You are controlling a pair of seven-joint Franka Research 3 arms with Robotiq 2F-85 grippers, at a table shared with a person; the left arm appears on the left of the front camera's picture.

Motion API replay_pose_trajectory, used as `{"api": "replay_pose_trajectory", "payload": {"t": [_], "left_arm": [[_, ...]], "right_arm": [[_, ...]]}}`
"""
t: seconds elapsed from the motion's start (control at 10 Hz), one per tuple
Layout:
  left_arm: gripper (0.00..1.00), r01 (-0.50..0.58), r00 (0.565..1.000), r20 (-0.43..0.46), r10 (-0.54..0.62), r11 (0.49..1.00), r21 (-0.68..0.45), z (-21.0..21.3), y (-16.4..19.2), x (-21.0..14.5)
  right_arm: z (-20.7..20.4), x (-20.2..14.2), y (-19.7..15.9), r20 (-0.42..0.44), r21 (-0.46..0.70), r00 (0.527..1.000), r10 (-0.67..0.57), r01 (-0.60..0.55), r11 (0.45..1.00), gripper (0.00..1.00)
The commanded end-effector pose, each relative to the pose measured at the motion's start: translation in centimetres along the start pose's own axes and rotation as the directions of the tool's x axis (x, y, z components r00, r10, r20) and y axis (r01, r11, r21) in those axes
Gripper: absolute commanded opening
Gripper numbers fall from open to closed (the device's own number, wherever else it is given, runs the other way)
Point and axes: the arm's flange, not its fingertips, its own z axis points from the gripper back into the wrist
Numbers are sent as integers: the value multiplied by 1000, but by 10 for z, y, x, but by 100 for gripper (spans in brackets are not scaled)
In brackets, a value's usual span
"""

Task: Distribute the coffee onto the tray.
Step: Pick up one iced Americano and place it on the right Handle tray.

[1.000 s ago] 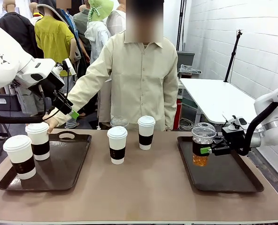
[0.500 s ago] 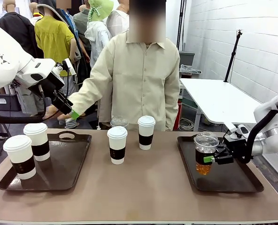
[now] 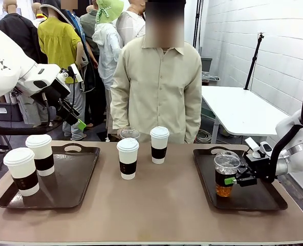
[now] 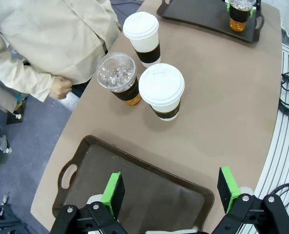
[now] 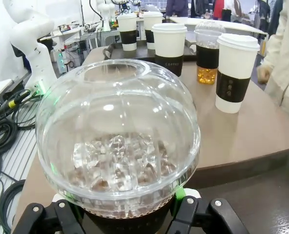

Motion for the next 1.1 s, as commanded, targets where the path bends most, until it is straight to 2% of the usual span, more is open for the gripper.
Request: {"api": "replay_pose_trajectory", "payload": {"t": [0.0, 0.6, 0.7, 0.8, 1.0], "left_arm": [[100, -2, 1000, 6, 2, 1000, -8, 0, 1, -1], [100, -2, 1000, 6, 2, 1000, -8, 0, 1, -1], [100, -2, 1000, 6, 2, 1000, -8, 0, 1, -1], [100, -2, 1000, 6, 2, 1000, -8, 0, 1, -1], [100, -2, 1000, 6, 2, 1000, -8, 0, 1, -1]], "right_arm": [[7, -1, -1, 28, 30, 998, 57, -58, 998, 77], [4, -11, -7, 42, 41, 998, 50, -51, 998, 77], [3, -12, -7, 36, 44, 999, 36, -38, 998, 85], [3, -14, -7, 36, 42, 999, 31, -32, 999, 100], [4, -14, -6, 27, 39, 1000, 9, -10, 999, 100]]}}
